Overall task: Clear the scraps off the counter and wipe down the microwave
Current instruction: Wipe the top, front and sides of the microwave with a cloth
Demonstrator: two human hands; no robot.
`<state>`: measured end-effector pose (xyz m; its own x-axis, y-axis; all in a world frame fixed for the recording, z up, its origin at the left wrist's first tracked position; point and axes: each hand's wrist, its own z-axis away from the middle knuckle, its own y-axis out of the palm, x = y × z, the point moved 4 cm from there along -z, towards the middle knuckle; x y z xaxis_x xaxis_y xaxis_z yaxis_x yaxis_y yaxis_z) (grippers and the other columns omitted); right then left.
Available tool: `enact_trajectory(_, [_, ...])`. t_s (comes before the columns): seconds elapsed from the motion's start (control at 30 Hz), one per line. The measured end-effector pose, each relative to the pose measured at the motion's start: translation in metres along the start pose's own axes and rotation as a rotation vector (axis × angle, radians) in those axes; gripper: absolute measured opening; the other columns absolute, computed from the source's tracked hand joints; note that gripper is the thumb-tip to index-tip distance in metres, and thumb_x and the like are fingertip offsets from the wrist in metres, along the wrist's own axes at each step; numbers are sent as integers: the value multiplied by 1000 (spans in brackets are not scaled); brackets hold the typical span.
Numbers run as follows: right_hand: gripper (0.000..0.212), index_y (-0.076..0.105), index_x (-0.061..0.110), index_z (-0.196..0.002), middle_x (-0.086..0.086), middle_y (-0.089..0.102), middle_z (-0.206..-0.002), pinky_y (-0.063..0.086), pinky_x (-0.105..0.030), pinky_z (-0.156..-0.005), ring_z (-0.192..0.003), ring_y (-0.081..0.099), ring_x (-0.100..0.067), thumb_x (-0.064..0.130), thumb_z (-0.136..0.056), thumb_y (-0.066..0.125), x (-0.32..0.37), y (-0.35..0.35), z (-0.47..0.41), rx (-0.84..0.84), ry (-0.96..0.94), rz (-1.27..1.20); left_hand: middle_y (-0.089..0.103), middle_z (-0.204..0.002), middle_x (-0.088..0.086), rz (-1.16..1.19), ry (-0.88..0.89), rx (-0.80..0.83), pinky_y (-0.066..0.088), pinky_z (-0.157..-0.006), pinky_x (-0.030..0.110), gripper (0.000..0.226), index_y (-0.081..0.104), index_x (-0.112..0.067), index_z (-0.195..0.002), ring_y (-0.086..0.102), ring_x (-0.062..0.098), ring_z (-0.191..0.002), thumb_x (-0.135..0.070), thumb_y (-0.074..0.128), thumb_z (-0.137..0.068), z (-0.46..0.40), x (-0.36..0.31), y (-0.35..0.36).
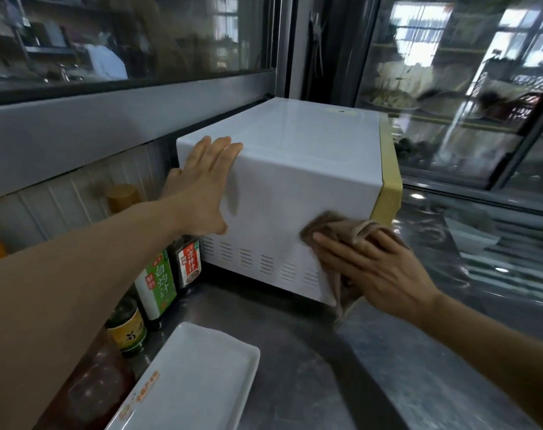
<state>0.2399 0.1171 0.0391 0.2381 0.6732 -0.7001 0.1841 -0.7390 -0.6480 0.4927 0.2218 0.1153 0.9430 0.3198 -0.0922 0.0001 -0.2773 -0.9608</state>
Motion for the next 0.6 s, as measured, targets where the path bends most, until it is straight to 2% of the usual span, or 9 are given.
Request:
enact_trajectory(0.07, [69, 21, 23, -149, 3, 17, -157, 20, -44, -109, -141, 22, -21, 21, -81, 33, -23, -15, -3, -89, 82, 35, -12, -155, -14, 3, 0, -34, 22, -108, 61, 131, -7, -33, -145, -15, 17, -145, -25, 87, -55, 1, 0, 2])
enact_trajectory(0.17, [63, 25, 24, -149, 2, 18, -157, 18, -47, -112, -142, 20, -24, 24, -88, 40, -40, -23, -10, -257, 224, 52, -7, -155, -9, 15, 6, -111, 27, -104, 63, 129, -3, -30, -146, -12, 21, -145, -23, 87, -53, 1, -2, 7])
enact_trajectory(0.23, [60, 30, 24, -147, 0, 21, -154, 13, -50, -115, -141, 18, -27, 28, -88, 44, -34, -17, -11, -357, 318, 46, -4, -155, -6, 19, 11, -159, 29, -100, 64, 128, 0, -28, -146, -9, 23, -145, -23, 87, -53, 0, -2, 11])
enact_trajectory(0.3, [59, 34, 21, -145, -2, 25, -151, 15, -52, -113, -138, 21, -30, 28, -88, 46, -18, -4, -6, -413, 362, 37, -2, -155, -5, 31, 17, -189, 29, -98, 65, 127, 1, -27, -146, -8, 24, -145, -24, 87, -53, -1, -1, 14])
enact_trajectory(0.37, [61, 34, 18, -144, -4, 25, -151, 22, -53, -106, -135, 28, -31, 25, -85, 49, 5, 16, 6, -358, 292, 15, -1, -156, -3, 36, 24, -203, 29, -98, 66, 127, 2, -25, -147, -7, 25, -145, -24, 87, -53, -1, -1, 14])
enact_trajectory(0.47, [80, 29, 16, -144, -2, 24, -154, 30, -46, -92, -122, 50, -30, 24, -71, 63, 39, 47, 35, -95, 62, 21, 0, -156, -3, 38, 19, -201, 29, -99, 66, 127, 2, -24, -147, -7, 25, -145, -24, 87, -53, -1, -1, 14])
enact_trajectory(0.53, [79, 26, 15, -143, -1, 27, -151, 30, -44, -90, -115, 58, -26, 22, -70, 56, 56, 54, 49, 56, -11, -10, -1, -156, -4, 41, 16, -192, 29, -100, 66, 126, 2, -26, -147, -8, 24, -145, -24, 87, -54, -1, -2, 13])
enact_trajectory(0.6, [73, 24, 14, -143, 0, 30, -150, 27, -41, -97, -122, 50, -24, 20, -74, 45, 59, 51, 52, 89, -25, 11, -3, -156, -7, 46, 11, -172, 28, -101, 65, 127, 0, -28, -147, -9, 22, -145, -23, 87, -54, -1, -2, 11])
